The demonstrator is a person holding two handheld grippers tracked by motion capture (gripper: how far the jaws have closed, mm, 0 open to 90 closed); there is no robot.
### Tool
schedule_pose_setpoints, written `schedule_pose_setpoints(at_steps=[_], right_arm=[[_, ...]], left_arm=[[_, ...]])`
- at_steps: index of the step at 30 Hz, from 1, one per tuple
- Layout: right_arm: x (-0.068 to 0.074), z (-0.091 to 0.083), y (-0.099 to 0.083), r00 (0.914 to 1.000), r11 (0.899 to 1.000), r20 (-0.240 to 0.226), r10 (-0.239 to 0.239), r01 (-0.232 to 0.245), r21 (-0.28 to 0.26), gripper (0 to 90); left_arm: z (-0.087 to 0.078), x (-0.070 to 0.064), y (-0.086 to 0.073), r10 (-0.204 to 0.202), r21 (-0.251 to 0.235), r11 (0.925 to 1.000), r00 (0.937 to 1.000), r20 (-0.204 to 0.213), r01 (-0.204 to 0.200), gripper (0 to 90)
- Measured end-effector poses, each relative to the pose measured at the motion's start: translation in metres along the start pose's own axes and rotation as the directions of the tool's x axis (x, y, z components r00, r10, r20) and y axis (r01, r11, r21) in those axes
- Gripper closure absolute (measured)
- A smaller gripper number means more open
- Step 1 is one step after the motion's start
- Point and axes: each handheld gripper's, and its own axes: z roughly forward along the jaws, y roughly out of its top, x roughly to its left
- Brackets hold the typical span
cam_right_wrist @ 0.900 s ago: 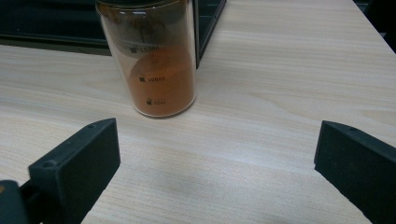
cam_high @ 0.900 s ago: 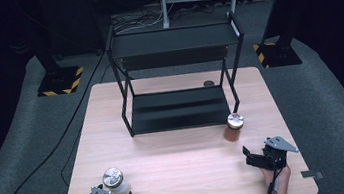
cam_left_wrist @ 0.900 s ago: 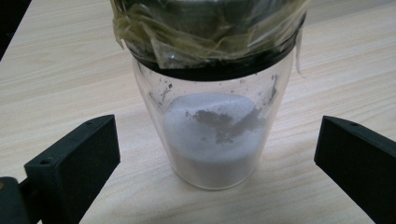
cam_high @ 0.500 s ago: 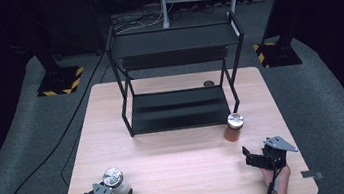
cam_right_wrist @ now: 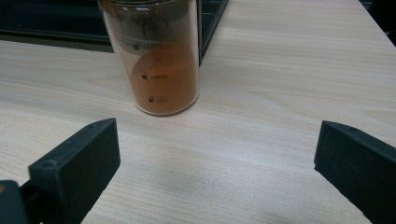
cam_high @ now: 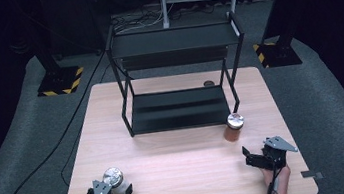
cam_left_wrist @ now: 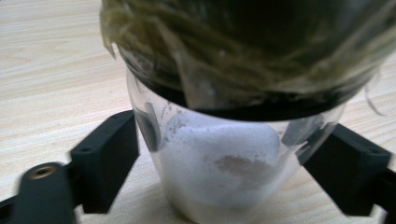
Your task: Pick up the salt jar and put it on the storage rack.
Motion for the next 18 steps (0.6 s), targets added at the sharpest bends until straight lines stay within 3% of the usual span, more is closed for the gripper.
schedule_pose_setpoints(at_steps=[8,18], right_arm=[[0.0004,0.0004,0.0007,1.0,1.0,0.001,-0.001,0.001,0.004,0.0],[0.0005,0.0008,0.0013,1.0,1.0,0.001,-0.002,0.002,0.007,0.0]], left_arm=[[0.0005,0.0,-0.0035,0.001,-0.015,0.9999,1.0,0.001,0.0,29.9],[0.0003,0.0013,-0.0009,0.006,-0.005,1.0,1.0,0.007,-0.006,30.4]])
